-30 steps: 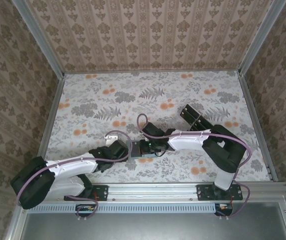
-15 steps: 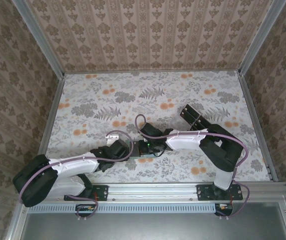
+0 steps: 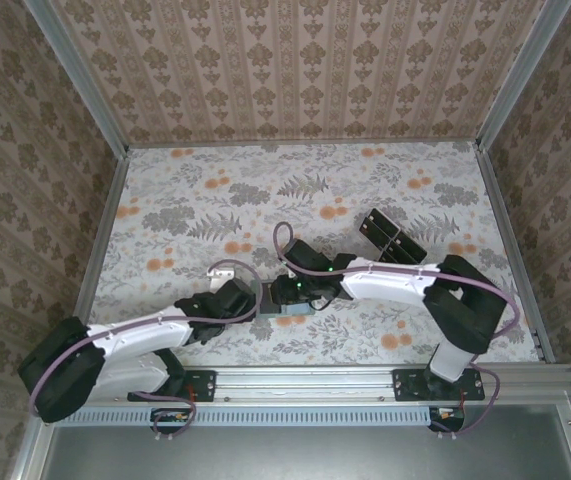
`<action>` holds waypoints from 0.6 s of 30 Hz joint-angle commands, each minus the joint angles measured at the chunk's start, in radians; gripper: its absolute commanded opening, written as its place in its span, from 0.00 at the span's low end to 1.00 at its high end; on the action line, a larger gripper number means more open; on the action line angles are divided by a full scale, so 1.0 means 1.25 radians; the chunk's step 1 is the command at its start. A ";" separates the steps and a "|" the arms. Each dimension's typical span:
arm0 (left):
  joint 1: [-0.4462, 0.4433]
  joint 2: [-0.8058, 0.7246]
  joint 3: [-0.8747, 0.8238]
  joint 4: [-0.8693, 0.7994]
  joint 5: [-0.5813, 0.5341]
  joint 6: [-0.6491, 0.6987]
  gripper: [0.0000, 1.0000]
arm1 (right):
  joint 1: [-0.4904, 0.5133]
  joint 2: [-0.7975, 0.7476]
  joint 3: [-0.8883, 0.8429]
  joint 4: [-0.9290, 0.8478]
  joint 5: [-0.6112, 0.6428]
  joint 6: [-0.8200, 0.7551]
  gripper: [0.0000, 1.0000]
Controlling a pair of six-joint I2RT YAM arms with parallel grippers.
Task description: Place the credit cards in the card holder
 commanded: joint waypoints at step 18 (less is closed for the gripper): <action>0.011 -0.055 0.088 -0.079 0.026 -0.030 1.00 | -0.028 0.069 0.133 -0.203 0.141 -0.245 0.50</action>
